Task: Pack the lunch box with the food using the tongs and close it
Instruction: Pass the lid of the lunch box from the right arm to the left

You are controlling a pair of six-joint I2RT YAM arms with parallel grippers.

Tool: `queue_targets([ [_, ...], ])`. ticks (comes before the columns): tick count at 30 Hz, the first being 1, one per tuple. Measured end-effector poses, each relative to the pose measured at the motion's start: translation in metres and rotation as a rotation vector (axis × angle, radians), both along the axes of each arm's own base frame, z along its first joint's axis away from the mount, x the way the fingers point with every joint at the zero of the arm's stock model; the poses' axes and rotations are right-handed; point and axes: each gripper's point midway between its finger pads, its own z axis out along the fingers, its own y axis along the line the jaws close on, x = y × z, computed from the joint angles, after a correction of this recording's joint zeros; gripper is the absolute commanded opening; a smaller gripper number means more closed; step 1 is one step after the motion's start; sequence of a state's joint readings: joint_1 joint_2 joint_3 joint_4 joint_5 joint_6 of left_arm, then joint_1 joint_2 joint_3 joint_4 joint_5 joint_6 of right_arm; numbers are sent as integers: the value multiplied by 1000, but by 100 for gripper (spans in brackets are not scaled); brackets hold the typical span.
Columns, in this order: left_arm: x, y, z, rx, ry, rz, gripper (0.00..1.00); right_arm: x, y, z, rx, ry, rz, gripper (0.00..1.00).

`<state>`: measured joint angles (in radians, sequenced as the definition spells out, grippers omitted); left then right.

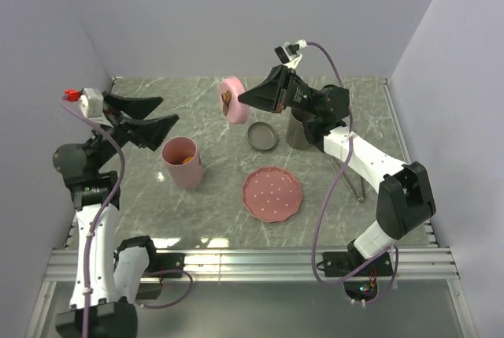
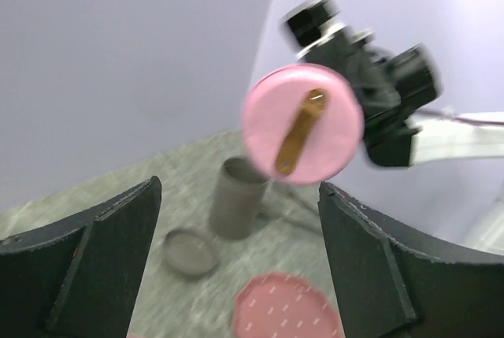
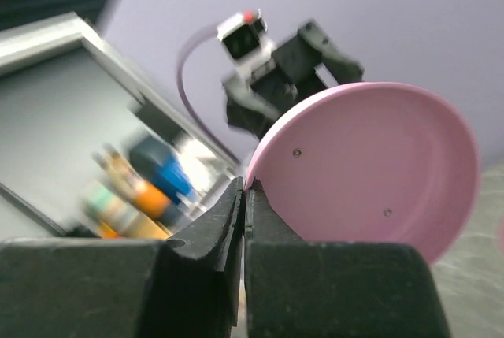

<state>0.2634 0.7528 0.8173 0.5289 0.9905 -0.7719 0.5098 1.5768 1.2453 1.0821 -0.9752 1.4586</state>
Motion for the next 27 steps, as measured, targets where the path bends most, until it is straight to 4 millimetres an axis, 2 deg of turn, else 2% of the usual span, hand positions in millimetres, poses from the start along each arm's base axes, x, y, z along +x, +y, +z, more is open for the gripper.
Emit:
queue_targets([
  [3,-8,-29,14,-52,-42,-103,83,7,-6,2,74,168,-4,0],
  [7,-17,-70,24,-105,-67,-246,78,22,-13,-9,151,405,-16,0],
  [10,-13,-89,26,-130,-50,-301,74,33,-17,-15,193,527,-28,0],
  [16,23,-104,20,-174,34,-272,67,36,-24,-3,260,584,-28,0],
  [22,28,-125,11,-146,63,-298,67,28,-24,5,285,581,-6,0],
  [27,31,-132,7,-112,63,-286,65,24,-21,6,283,587,8,0],
])
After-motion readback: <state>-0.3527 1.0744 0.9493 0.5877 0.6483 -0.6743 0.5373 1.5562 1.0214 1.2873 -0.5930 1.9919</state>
